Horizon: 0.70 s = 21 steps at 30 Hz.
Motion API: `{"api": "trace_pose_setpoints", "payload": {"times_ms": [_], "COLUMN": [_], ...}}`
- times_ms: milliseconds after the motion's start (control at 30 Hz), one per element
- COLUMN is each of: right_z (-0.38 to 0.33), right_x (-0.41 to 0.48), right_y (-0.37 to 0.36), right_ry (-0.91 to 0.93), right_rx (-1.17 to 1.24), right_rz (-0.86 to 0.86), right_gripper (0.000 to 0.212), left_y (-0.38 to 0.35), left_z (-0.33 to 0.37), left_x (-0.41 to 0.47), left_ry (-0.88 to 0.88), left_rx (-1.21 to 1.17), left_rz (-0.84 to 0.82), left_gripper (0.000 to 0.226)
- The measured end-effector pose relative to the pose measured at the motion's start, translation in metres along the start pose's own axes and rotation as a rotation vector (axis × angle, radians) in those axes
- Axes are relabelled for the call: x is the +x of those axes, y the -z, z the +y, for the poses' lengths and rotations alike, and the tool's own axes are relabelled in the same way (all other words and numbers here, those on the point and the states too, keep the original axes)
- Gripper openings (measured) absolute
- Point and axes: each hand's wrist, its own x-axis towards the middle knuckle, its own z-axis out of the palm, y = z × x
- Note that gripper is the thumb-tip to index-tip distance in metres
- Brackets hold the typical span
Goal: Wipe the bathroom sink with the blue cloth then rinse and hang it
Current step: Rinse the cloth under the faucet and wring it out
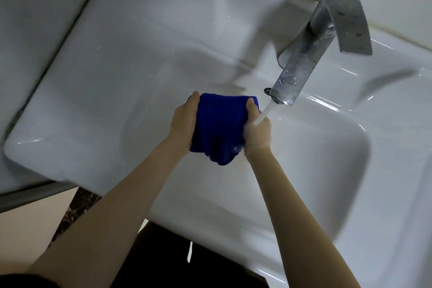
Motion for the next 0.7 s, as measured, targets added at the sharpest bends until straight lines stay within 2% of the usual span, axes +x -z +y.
{"api": "trace_pose_setpoints", "payload": {"times_ms": [100,200,333,400,600,700], "right_z": [0.002,0.008,0.013,0.016,0.022,0.019], "right_x": [-0.001,-0.005,-0.009,-0.011,-0.022,-0.025], "right_y": [0.025,0.060,0.089,0.085,0.023,-0.002], "right_ry": [0.045,0.073,0.120,0.137,0.119,0.035], "right_rx": [-0.004,0.020,0.041,0.059,0.065,0.084], "right_rz": [0.059,0.139,0.208,0.193,0.052,0.029], "right_gripper": [0.035,0.040,0.036,0.035,0.037,0.040], "left_y": [-0.020,-0.052,-0.079,-0.074,-0.007,0.015], "left_z": [-0.006,-0.018,-0.032,-0.035,-0.030,-0.023], "left_x": [-0.004,-0.013,-0.024,-0.022,-0.008,-0.004], "left_ry": [0.026,0.053,0.093,0.086,0.038,0.018], "left_rx": [0.021,0.040,-0.007,-0.023,0.018,0.052], "left_rz": [-0.060,-0.155,-0.231,-0.222,-0.107,-0.042], "left_gripper": [0.041,0.052,0.047,0.040,0.048,0.046]}}
